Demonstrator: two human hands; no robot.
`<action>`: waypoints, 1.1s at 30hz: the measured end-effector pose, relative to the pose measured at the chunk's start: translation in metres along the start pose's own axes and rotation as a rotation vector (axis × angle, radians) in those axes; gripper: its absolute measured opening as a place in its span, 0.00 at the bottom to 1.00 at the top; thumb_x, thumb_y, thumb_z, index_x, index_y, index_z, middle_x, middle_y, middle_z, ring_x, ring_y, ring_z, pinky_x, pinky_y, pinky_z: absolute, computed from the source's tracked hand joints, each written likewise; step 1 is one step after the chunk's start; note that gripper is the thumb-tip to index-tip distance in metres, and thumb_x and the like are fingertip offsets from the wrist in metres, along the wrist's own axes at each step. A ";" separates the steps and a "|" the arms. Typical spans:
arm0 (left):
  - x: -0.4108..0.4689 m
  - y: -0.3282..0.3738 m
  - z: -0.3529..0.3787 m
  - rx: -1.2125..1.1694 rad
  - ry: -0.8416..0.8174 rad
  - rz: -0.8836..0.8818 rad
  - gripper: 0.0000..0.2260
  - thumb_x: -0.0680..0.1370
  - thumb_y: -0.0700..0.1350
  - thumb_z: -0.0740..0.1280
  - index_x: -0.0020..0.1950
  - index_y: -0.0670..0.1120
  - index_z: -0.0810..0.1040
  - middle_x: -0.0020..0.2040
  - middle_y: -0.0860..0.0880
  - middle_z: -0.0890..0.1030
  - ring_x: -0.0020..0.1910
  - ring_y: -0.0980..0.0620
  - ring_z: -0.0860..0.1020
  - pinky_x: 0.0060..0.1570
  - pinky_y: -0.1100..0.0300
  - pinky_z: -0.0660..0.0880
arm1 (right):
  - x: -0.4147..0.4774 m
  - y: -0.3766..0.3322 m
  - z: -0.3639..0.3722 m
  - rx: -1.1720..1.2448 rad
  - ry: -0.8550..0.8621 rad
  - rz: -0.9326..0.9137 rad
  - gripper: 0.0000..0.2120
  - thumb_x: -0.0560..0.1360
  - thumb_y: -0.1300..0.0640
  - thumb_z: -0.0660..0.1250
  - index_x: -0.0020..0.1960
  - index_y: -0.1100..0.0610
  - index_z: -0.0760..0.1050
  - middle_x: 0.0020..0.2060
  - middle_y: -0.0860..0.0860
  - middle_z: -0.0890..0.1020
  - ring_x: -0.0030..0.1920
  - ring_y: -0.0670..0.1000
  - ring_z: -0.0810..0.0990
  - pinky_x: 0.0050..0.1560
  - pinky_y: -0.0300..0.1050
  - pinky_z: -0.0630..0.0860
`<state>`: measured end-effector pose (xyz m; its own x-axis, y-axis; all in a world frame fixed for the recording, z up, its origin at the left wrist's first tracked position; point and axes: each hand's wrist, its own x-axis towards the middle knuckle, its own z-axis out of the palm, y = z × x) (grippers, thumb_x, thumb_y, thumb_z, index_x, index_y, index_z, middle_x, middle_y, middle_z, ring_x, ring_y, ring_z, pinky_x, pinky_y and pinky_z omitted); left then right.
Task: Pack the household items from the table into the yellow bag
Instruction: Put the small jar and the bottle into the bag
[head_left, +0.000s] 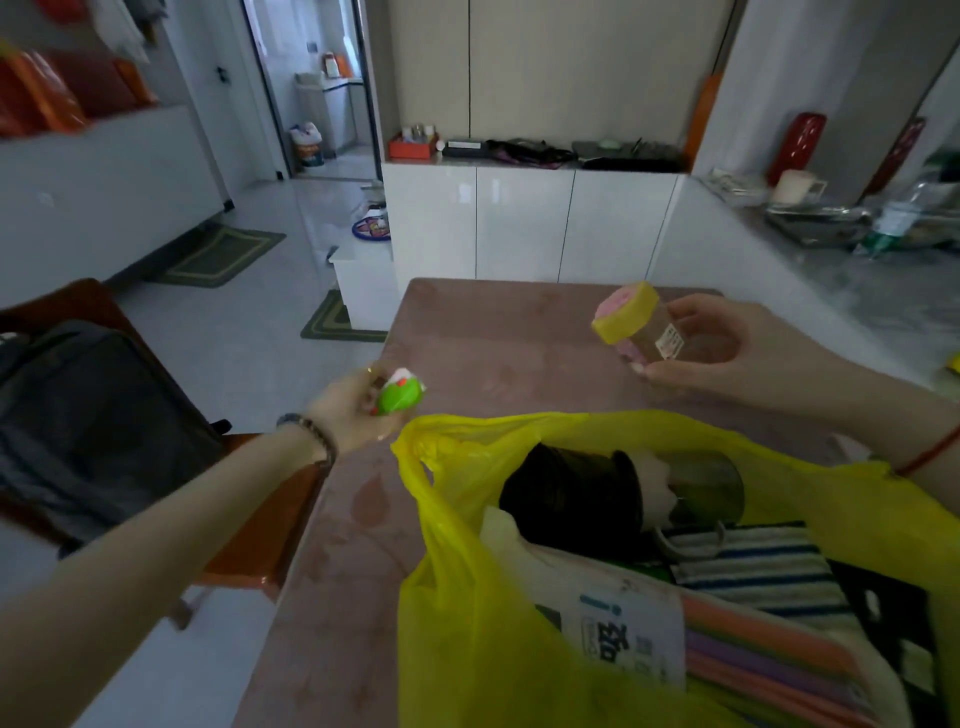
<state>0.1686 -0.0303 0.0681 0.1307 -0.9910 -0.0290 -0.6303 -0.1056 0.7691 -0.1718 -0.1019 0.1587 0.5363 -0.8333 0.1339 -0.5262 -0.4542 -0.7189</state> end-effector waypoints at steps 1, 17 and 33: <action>-0.003 0.031 -0.005 0.031 0.031 0.054 0.17 0.62 0.50 0.73 0.45 0.50 0.71 0.32 0.53 0.76 0.27 0.65 0.72 0.40 0.64 0.72 | -0.008 -0.001 -0.003 0.014 0.016 0.010 0.18 0.65 0.55 0.75 0.53 0.48 0.75 0.46 0.41 0.80 0.41 0.32 0.78 0.40 0.23 0.73; -0.056 0.185 0.146 1.021 -0.578 0.516 0.21 0.74 0.53 0.65 0.60 0.40 0.70 0.55 0.42 0.77 0.52 0.43 0.76 0.47 0.56 0.70 | -0.134 0.060 0.015 -0.410 -0.075 0.180 0.21 0.64 0.45 0.73 0.51 0.56 0.77 0.42 0.51 0.82 0.43 0.50 0.79 0.44 0.47 0.75; 0.006 0.246 0.139 0.719 -0.426 0.549 0.21 0.76 0.52 0.62 0.68 0.50 0.66 0.61 0.50 0.76 0.55 0.49 0.77 0.54 0.60 0.71 | -0.110 0.055 -0.110 -0.151 0.302 0.164 0.13 0.71 0.58 0.71 0.55 0.55 0.77 0.48 0.55 0.83 0.45 0.57 0.82 0.48 0.55 0.80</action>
<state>-0.0922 -0.0739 0.1686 -0.5142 -0.8492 -0.1203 -0.8526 0.4909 0.1794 -0.3326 -0.0704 0.1794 0.2298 -0.9439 0.2372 -0.6924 -0.3298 -0.6417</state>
